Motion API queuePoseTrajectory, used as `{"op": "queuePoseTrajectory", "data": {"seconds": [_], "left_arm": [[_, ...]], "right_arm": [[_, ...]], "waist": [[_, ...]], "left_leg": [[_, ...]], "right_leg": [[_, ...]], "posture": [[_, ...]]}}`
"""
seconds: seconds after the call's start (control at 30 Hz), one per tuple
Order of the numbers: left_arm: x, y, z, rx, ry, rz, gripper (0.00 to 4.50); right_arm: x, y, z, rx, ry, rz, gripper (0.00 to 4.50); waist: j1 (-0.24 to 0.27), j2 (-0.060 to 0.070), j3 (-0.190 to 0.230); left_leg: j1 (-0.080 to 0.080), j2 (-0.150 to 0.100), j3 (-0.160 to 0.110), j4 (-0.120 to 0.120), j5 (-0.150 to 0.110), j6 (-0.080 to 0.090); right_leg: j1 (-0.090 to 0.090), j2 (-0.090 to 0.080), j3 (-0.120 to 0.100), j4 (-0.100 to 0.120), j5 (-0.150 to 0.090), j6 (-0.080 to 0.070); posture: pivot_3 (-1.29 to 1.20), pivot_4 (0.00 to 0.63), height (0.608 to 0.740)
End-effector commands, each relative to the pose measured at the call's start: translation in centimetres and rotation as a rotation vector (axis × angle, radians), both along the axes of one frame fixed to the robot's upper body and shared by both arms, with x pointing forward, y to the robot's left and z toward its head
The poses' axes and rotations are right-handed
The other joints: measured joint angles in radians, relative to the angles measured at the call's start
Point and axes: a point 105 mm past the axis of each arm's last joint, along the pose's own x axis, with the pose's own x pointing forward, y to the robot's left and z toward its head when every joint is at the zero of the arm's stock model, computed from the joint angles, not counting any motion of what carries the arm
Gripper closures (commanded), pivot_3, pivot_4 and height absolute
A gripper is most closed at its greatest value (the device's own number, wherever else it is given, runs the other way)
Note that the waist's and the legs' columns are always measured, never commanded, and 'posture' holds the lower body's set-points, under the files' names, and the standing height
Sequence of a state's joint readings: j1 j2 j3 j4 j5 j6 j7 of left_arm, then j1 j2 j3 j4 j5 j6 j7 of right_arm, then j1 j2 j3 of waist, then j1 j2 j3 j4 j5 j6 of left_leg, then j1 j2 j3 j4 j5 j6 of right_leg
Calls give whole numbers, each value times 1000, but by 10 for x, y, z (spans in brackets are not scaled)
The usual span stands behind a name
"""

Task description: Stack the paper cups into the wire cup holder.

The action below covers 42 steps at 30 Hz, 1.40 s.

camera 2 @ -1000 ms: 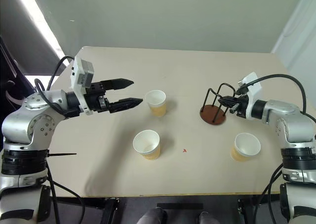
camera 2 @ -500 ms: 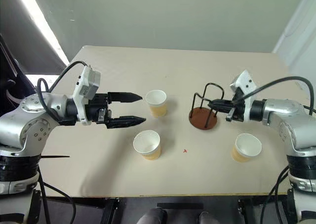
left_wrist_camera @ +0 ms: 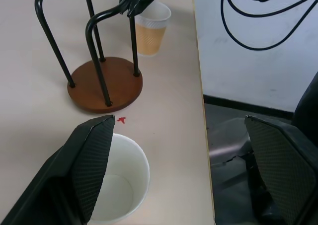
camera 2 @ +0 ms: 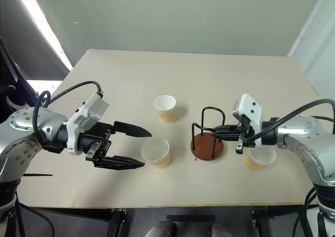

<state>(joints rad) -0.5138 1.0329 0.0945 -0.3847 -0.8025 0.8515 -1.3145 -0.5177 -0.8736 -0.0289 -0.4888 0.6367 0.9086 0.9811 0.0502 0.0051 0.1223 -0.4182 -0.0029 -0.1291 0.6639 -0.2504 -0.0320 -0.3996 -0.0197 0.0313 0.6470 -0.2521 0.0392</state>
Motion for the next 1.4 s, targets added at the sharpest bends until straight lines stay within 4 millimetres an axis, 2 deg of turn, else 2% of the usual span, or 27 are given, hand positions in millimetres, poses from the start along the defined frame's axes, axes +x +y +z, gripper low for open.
{"op": "queuePoseTrajectory", "data": {"seconds": [0.03,0.23,0.53,0.57,0.63,0.93,1.1,1.27,1.4], "left_arm": [[-5,-4,3,2,-22,-29,0],[-5,-3,2,3,-21,-23,0],[-4,-3,1,1,-19,-14,0],[-4,-3,0,0,-18,-14,0],[-4,-4,0,0,-17,-15,0],[-5,-7,-1,-8,-13,-22,0],[-8,-9,1,-12,-18,-27,0],[-7,-3,-2,71,-93,-9,0],[-4,1,-1,131,-164,-5,0]], "right_arm": [[-10,7,1,-23,-44,44,4458],[-16,10,-9,-45,-24,77,4458],[-13,6,-23,-126,-30,85,4458],[-13,5,-25,-138,-31,86,3957],[-13,3,-28,-155,-33,89,3467],[-10,-10,-31,-207,-75,60,282],[-11,-18,-19,-184,-86,25,282],[-11,-22,20,-55,-116,-17,282],[-16,-15,44,31,-122,12,282]], "waist": [[0,0,0],[-1,0,0],[-2,0,0],[-2,0,0],[-2,0,0],[-2,0,0],[-2,0,0],[-4,0,0],[-9,0,0]], "left_leg": [[0,0,0,0,0,0],[0,0,0,0,0,0],[0,0,0,0,0,0],[0,0,0,0,0,0],[0,0,0,0,0,0],[0,0,0,0,0,1],[0,0,0,0,0,1],[0,0,1,0,0,0],[0,0,1,0,0,0]], "right_leg": [[0,0,0,0,0,0],[0,0,0,0,0,0],[0,0,0,0,0,0],[0,0,0,0,0,0],[0,0,0,0,0,0],[0,0,0,0,0,0],[0,0,0,0,0,0],[0,0,0,0,0,0],[0,0,0,0,0,0]], "posture": [[0,150,740],[0,150,740],[0,150,740],[0,150,740],[0,150,740],[0,150,740],[0,150,740],[0,150,740],[0,150,740]]}}
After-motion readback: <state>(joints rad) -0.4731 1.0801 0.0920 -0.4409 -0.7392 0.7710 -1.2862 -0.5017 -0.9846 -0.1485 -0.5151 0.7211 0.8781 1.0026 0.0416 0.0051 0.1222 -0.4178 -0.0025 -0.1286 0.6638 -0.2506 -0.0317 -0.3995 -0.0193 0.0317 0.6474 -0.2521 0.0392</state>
